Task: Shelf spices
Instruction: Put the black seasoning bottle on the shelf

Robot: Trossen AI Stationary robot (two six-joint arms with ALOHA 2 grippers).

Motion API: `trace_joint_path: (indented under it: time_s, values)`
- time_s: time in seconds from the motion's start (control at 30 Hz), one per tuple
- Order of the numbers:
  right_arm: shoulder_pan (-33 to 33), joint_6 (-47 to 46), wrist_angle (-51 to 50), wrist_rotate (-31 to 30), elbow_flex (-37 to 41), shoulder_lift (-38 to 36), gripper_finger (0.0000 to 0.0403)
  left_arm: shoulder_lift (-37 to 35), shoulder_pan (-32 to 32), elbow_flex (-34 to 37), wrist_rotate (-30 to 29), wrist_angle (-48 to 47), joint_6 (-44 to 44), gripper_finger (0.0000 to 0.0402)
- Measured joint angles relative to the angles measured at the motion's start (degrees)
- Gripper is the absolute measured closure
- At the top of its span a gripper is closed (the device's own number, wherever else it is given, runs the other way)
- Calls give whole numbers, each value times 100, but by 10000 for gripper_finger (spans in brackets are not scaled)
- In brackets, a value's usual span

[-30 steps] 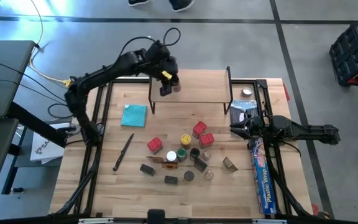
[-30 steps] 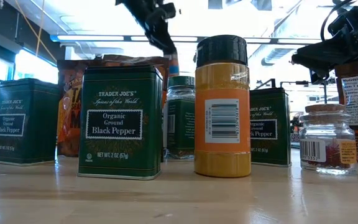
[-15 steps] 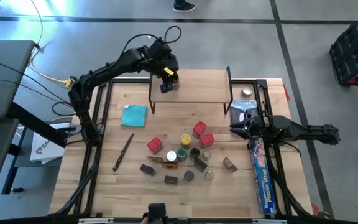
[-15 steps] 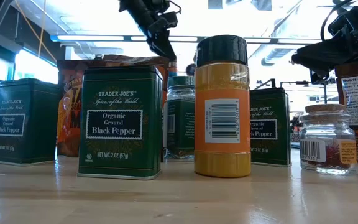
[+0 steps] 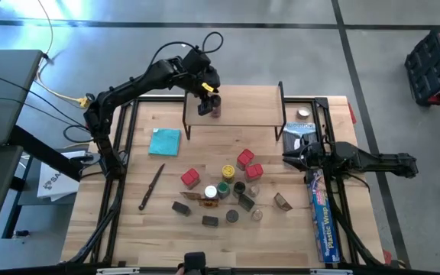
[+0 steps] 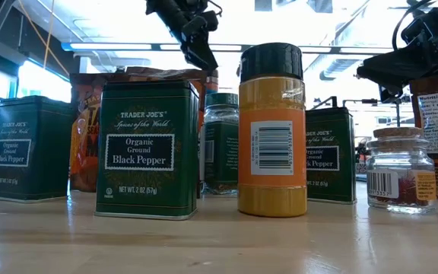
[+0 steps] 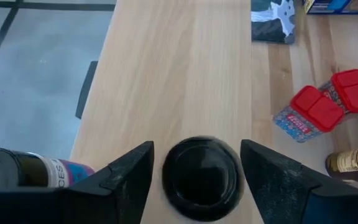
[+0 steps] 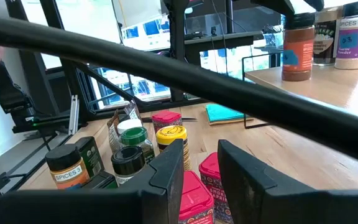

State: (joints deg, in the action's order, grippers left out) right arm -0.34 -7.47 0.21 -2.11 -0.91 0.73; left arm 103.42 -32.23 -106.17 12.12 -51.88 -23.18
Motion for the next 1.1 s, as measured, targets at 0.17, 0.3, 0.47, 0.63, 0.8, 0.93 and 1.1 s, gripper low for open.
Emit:
trace_joint_path:
  time_s: [0.17, 0.3, 0.47, 0.63, 0.8, 0.93, 1.1]
  values:
    - [1, -1, 0, -2, 2, 1, 308, 0, 0, 2, -2, 34, 59, 162]
    - [2, -2, 0, -2, 2, 0, 308, 0, 0, 4, 151, 84, 61, 162]
    - [1, -2, 0, -1, 1, 0, 308, -7, 4, 4, 286, 254, 87, 161]
    - [0, -1, 0, -1, 1, 1, 308, -70, -7, 4, 241, 281, 61, 161]
    - [2, 0, 0, 0, 0, 2, 308, -327, -6, 4, 26, 284, 59, 161]
    - [0, -2, 0, 0, 0, 0, 308, -652, 0, 9, -5, 285, 214, 163]
    - [1, -2, 0, 0, 1, 2, 308, -1263, 50, 559, 15, 548, 474, 172]
